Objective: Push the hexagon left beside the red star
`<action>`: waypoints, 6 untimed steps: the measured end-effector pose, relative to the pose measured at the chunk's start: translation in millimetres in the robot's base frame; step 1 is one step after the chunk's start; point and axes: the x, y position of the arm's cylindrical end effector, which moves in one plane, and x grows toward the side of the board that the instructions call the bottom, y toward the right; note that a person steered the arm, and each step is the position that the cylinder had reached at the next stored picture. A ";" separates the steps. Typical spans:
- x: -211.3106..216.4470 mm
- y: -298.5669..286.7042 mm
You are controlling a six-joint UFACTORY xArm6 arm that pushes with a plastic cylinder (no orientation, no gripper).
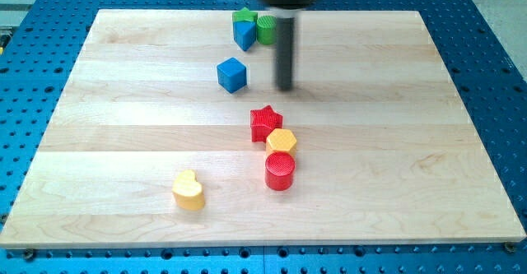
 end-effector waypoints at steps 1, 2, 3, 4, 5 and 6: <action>65.1 70.8; 126.9 31.3; 151.2 -21.7; 147.0 -96.7; 141.3 -185.2; 103.6 -212.8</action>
